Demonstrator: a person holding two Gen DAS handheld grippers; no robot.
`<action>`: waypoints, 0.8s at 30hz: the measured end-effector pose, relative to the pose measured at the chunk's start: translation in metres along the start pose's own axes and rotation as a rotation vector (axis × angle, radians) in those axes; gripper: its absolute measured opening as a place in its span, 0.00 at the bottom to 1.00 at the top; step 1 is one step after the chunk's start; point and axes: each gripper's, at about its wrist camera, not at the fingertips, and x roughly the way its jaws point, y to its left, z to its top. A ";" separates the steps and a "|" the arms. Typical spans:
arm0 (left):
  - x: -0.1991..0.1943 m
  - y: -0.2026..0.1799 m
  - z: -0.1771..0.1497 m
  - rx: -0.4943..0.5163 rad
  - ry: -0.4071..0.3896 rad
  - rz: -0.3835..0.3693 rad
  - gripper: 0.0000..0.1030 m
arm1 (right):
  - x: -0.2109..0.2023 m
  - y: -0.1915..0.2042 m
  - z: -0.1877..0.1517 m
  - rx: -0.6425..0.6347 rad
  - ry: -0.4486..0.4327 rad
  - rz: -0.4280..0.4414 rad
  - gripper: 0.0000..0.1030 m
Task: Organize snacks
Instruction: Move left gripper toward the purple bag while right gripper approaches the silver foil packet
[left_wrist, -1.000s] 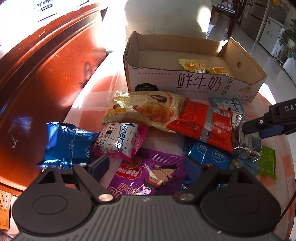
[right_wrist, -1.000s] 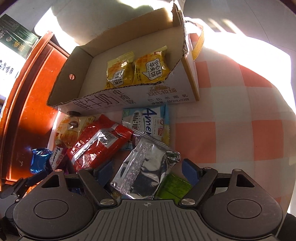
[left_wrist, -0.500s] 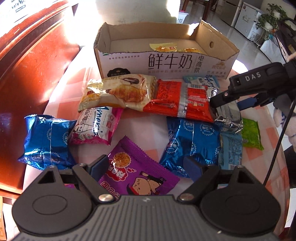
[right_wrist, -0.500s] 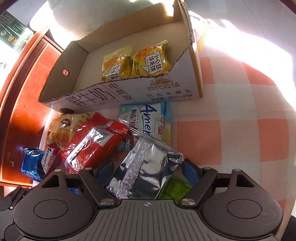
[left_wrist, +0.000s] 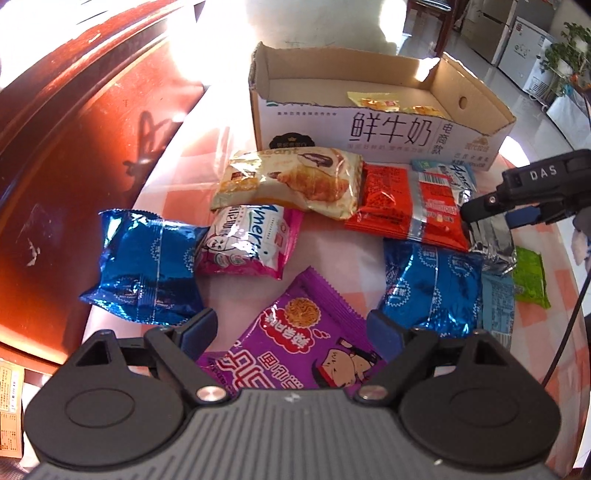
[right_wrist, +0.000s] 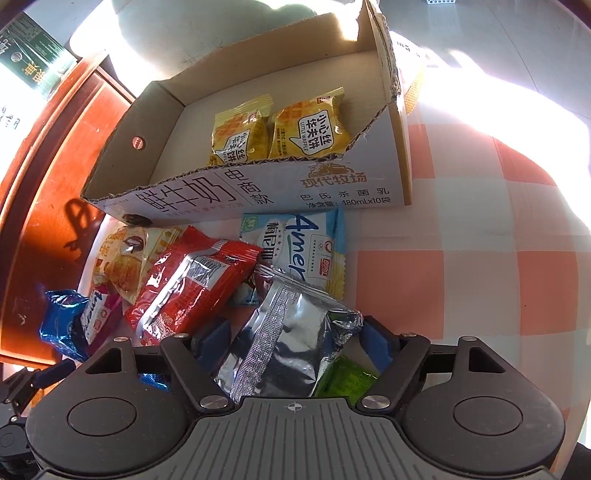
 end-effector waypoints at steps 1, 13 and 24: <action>-0.001 -0.003 -0.002 0.034 -0.002 -0.021 0.85 | 0.000 -0.001 0.000 0.001 0.001 0.001 0.75; 0.001 -0.009 -0.016 0.206 0.017 -0.023 0.86 | 0.000 -0.002 0.001 0.005 -0.007 -0.011 0.75; 0.019 -0.040 -0.025 0.216 0.094 -0.036 0.85 | -0.002 -0.005 0.002 0.009 -0.014 -0.010 0.75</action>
